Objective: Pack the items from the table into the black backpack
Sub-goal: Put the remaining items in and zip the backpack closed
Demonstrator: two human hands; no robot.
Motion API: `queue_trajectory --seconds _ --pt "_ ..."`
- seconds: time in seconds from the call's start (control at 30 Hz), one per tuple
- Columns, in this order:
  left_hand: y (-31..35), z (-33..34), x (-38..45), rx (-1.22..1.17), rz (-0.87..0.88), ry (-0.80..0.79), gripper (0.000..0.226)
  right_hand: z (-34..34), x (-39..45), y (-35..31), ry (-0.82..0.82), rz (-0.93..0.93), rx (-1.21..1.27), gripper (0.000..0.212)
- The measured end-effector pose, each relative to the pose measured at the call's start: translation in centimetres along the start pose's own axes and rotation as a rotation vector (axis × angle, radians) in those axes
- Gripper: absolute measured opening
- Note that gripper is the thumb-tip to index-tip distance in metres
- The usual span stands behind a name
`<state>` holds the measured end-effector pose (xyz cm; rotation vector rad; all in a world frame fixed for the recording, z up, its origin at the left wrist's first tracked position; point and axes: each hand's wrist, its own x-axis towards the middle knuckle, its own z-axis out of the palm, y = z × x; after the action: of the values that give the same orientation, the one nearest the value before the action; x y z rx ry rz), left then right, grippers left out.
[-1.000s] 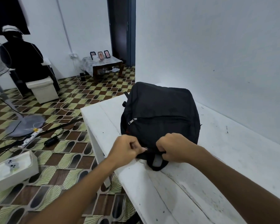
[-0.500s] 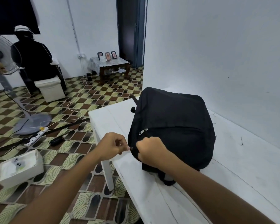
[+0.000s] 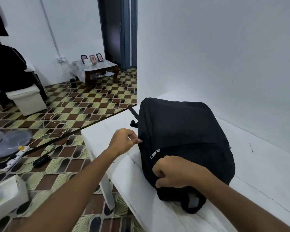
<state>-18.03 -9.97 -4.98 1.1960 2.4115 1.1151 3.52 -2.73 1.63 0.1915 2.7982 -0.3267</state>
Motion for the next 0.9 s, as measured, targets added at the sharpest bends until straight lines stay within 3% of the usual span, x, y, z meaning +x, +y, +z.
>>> queue_trajectory --seconds 0.1,0.17,0.27,0.33,0.37,0.43,0.5,0.6,0.67,0.73,0.8,0.9 --pt "0.7 0.2 -0.7 0.038 0.117 -0.043 0.032 -0.3 -1.5 1.6 -0.056 0.106 0.227 0.019" --pt "1.9 0.0 -2.7 0.053 0.337 -0.067 0.045 -0.7 -3.2 3.1 -0.055 0.181 0.243 0.024" --pt "4.8 1.2 -7.0 0.086 0.710 -0.046 0.039 -0.9 -6.0 4.7 -0.029 0.273 -0.087 0.043" --pt "6.0 3.2 -9.5 0.238 0.873 -0.136 0.046 -0.1 -6.9 5.0 -0.070 0.383 -0.265 0.065" --pt "6.2 4.6 -10.6 0.359 0.899 -0.173 0.053 1.1 -7.3 5.0 -0.084 0.436 -0.339 0.076" --pt "5.7 7.0 -11.7 0.553 0.855 -0.166 0.062 3.7 -7.6 5.7 0.084 0.472 -0.455 0.086" --pt "5.1 8.1 -11.6 0.573 0.794 -0.128 0.053 5.5 -7.7 6.7 0.313 0.378 -0.494 0.073" --pt "6.5 8.1 -11.2 0.488 0.814 -0.063 0.024 5.9 -8.4 7.4 0.192 0.261 -0.487 0.043" --pt "7.7 7.2 -10.5 0.410 0.804 -0.014 0.020 5.5 -8.8 7.5 0.234 0.202 -0.500 0.036" --pt "9.5 5.8 -9.6 0.364 0.792 0.023 0.023 4.1 -9.6 7.8 0.322 0.171 -0.459 0.039" --pt "11.7 3.5 -8.3 0.305 0.795 0.053 0.024 1.1 -10.3 8.5 0.509 0.157 -0.295 0.028" --pt "15.6 -0.9 -5.9 0.230 0.791 0.132 0.024 -5.4 -11.8 8.3 0.572 0.191 0.035 0.021"
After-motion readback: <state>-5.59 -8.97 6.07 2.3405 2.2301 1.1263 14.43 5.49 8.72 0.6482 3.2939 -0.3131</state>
